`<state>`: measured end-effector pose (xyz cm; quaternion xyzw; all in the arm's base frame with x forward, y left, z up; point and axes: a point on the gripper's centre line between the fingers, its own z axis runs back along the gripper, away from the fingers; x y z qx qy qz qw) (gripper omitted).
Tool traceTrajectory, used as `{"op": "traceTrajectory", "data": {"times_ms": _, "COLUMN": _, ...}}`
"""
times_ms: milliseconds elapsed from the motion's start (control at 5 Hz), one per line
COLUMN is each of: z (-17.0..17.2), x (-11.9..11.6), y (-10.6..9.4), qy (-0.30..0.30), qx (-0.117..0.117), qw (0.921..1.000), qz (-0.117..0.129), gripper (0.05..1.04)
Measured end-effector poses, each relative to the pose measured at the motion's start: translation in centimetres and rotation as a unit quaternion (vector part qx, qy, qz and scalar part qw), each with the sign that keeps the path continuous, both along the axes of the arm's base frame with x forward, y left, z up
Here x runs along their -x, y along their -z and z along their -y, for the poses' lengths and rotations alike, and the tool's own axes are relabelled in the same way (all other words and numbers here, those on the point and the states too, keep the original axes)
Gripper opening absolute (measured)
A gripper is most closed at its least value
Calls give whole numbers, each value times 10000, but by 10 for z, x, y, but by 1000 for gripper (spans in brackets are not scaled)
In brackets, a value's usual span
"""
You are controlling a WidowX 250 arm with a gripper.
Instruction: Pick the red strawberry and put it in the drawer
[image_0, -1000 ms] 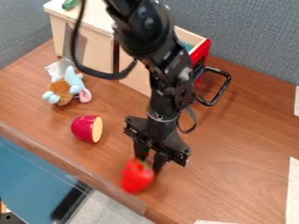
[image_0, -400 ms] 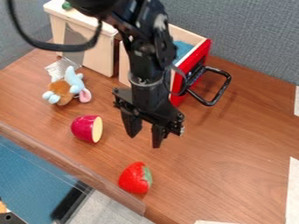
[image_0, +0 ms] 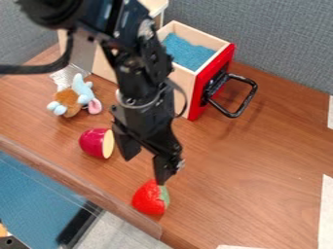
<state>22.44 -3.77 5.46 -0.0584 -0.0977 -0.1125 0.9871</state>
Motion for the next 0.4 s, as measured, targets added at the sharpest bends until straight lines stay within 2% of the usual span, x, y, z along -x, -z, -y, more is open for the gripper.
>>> {"op": "traceTrajectory", "data": {"times_ms": 200, "z": -2, "x": 12, "y": 9, "qy": 340, "qx": -113, "qw": 9994, "qz": -30, "gripper": 1000}}
{"op": "traceTrajectory", "data": {"times_ms": 400, "z": 1, "x": 15, "y": 26, "qy": 495, "qx": -279, "qw": 9983, "qz": -128, "gripper": 1000}}
